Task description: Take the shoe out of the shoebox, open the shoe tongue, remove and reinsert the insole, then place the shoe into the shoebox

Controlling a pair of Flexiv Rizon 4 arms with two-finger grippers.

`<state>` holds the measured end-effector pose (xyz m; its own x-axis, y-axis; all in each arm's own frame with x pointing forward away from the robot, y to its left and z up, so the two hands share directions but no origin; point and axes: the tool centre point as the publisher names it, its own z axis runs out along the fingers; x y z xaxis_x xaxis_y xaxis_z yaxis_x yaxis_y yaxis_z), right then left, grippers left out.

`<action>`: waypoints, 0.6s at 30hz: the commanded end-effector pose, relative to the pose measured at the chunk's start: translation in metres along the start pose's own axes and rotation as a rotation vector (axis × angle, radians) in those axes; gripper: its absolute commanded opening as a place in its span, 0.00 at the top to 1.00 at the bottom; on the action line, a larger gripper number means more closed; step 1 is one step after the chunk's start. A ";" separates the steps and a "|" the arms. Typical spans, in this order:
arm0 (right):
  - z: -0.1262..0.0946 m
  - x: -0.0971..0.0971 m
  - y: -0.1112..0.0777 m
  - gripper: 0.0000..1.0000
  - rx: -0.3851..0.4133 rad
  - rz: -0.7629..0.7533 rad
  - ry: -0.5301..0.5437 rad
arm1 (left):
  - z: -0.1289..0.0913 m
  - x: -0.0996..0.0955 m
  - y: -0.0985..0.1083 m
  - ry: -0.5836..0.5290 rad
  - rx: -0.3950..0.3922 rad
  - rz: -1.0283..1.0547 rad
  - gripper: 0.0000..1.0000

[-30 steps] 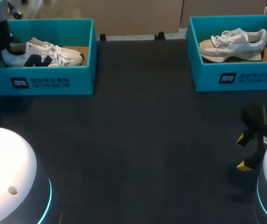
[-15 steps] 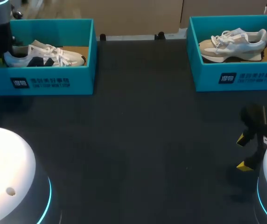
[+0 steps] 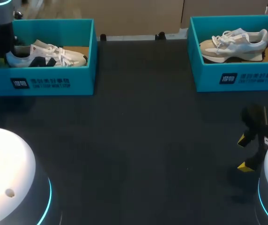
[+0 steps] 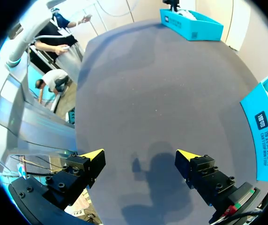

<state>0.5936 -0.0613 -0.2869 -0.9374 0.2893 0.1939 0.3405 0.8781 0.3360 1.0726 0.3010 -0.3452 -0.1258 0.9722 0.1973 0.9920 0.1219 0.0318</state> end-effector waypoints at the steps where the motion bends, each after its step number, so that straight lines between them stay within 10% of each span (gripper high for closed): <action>1: 0.000 0.002 -0.001 0.00 0.001 0.000 -0.003 | 0.004 -0.002 -0.005 0.002 0.002 0.008 1.00; 18: 0.000 0.002 -0.001 0.00 0.001 0.000 -0.003 | 0.020 0.000 -0.019 -0.010 0.014 0.008 1.00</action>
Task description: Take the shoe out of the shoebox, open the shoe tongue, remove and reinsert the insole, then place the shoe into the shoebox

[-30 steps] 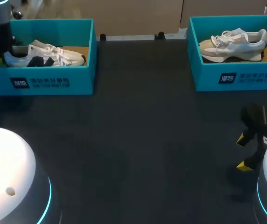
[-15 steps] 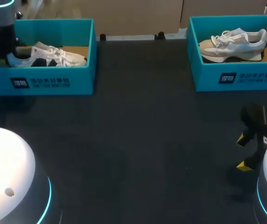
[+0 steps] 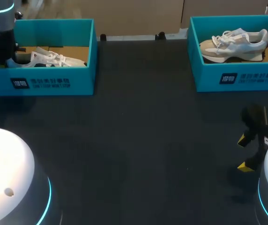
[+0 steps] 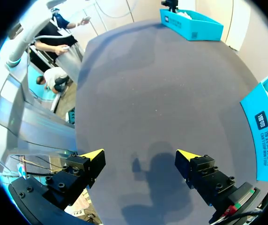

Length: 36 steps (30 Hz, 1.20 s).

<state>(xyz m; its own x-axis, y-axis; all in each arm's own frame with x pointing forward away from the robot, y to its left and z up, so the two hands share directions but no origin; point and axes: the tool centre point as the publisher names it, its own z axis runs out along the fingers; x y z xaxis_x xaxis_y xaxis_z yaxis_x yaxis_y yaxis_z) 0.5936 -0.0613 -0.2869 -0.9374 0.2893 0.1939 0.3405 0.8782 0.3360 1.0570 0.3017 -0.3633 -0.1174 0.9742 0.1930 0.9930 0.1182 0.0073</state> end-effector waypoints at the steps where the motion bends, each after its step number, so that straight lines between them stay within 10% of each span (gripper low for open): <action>1: 0.000 0.002 -0.001 0.00 0.001 0.000 -0.003 | 0.004 0.000 -0.004 -0.006 -0.009 -0.001 1.00; 36: 0.000 0.002 -0.001 0.00 0.001 0.000 -0.003 | 0.021 -0.007 -0.009 -0.044 0.021 0.065 0.99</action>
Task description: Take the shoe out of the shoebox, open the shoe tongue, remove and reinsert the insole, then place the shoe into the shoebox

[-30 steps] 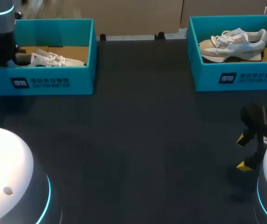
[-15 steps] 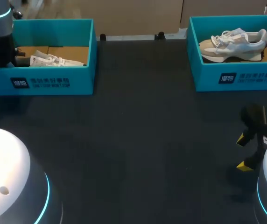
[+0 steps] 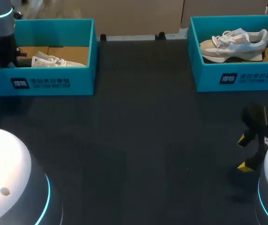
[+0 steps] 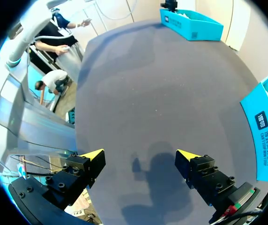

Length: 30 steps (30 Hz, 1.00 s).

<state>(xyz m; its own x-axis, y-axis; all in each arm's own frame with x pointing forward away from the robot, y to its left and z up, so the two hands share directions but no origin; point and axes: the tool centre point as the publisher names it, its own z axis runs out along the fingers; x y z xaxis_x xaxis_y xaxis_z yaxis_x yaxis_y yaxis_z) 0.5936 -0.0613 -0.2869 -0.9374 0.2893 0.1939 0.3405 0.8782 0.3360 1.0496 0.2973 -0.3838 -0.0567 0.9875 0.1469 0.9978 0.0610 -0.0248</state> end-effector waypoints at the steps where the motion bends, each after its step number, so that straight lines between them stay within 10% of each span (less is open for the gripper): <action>1: 0.000 0.002 -0.001 0.00 0.001 0.000 -0.003 | 0.002 0.000 -0.001 0.002 0.001 0.004 0.97; 3: 0.000 0.002 -0.001 0.00 0.001 0.000 -0.003 | 0.002 0.000 -0.001 0.000 0.002 0.006 0.80; 5: 0.000 0.002 -0.001 0.00 0.001 0.000 -0.003 | 0.002 0.000 -0.001 0.000 0.003 0.006 0.35; 10: 0.000 0.002 -0.001 0.00 0.001 0.000 -0.003 | -0.001 0.001 -0.001 -0.006 -0.001 0.004 0.03; 30: 0.000 0.002 -0.001 0.00 0.001 0.000 -0.003 | -0.068 -0.009 -0.003 -0.070 -0.033 0.020 0.00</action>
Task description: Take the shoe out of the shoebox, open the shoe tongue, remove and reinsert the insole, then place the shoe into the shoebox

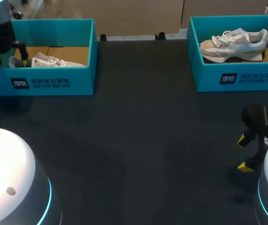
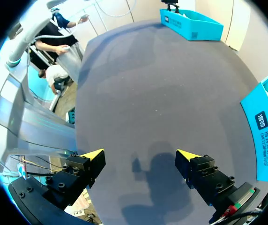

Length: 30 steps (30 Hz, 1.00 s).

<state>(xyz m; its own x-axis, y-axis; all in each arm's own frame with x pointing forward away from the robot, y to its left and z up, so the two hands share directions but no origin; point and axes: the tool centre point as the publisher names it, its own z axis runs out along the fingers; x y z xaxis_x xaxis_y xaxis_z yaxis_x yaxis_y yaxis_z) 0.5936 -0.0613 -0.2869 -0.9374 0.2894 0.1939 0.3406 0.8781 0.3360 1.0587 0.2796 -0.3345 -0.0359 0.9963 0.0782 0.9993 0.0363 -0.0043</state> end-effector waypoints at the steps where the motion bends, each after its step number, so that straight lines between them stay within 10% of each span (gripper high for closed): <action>1: 0.000 0.002 -0.001 0.00 0.001 0.000 -0.003 | -0.022 0.000 -0.010 -0.003 -0.012 -0.005 0.00; 17: 0.000 0.002 -0.001 0.00 0.001 0.000 -0.003 | -0.111 0.015 -0.040 -0.003 -0.027 -0.019 0.00; 30: 0.000 0.002 -0.001 0.00 0.001 0.000 -0.003 | -0.124 0.021 -0.051 -0.008 -0.028 -0.023 0.00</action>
<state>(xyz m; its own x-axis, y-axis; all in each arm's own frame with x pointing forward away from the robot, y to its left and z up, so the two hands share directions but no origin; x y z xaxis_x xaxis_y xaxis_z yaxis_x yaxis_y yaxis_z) 0.5936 -0.0613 -0.2869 -0.9374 0.2893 0.1939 0.3405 0.8782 0.3360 1.0100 0.2886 -0.2083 -0.0588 0.9959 0.0681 0.9981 0.0576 0.0197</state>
